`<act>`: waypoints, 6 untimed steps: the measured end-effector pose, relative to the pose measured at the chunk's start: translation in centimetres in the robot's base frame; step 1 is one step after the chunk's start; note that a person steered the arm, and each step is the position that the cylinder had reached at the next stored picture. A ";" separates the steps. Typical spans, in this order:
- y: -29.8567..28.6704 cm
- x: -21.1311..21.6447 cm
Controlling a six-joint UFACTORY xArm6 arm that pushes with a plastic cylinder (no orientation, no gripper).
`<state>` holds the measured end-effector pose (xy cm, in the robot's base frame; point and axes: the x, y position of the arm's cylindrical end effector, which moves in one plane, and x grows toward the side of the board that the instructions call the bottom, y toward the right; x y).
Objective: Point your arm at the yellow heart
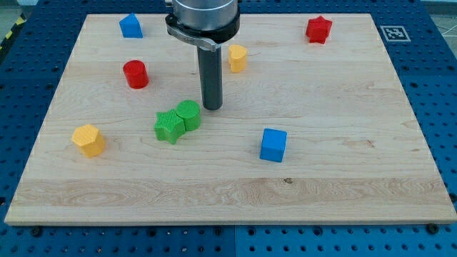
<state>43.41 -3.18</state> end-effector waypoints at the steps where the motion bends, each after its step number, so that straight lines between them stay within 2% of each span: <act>1: -0.4 0.0; 3: -4.0 -1.0; 6: 0.8 -7.1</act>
